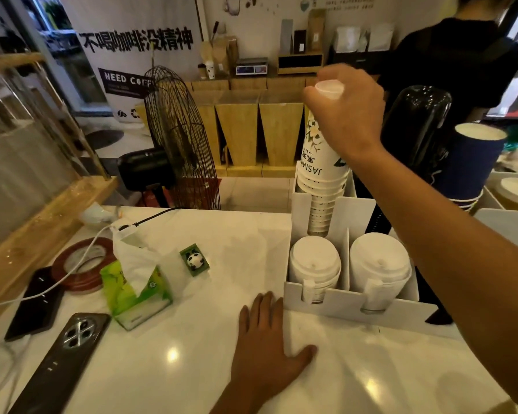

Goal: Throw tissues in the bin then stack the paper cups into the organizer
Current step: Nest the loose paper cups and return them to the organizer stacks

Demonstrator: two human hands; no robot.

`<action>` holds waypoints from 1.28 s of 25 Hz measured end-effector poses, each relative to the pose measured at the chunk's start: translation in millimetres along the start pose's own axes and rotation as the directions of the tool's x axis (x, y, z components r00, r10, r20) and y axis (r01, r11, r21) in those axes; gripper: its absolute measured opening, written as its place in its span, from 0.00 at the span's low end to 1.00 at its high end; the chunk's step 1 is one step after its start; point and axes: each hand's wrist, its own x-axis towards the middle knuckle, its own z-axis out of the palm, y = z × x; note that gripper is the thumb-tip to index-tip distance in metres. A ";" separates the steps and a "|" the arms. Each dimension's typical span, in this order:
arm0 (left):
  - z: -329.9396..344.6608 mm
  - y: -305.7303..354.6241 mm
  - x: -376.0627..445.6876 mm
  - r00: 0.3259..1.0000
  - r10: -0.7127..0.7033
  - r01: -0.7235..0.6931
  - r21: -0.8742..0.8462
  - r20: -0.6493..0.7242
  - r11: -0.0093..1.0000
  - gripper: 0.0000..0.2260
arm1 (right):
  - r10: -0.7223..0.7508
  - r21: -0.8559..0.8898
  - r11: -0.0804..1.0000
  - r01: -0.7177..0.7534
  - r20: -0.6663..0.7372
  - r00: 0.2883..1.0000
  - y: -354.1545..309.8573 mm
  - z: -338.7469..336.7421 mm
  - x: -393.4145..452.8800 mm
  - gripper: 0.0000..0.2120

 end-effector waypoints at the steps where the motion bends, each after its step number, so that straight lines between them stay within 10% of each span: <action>1: -0.9 0.1 0.0 1.000 0.001 -0.001 0.017 0.024 1.000 0.49 | 0.033 0.089 0.996 -0.029 -0.044 0.998 2.0 2.6 -4.3 0.26; 8: -2.2 0.6 0.7 0.998 -0.023 0.022 0.028 0.061 0.999 0.50 | 0.108 0.298 0.953 -0.058 -0.157 0.982 24.7 20.5 -20.8 0.34; 24: -2.5 -2.8 -2.6 1.000 0.008 -0.009 0.017 0.014 1.000 0.49 | 0.133 0.135 0.983 -0.128 -0.025 0.991 2.4 -31.5 -129.2 0.49; 32: -6.6 -8.7 -11.5 0.998 0.014 -0.027 -0.248 -0.055 0.968 0.41 | 0.579 -0.169 0.814 -0.556 0.162 0.799 12.9 -79.5 -303.3 0.41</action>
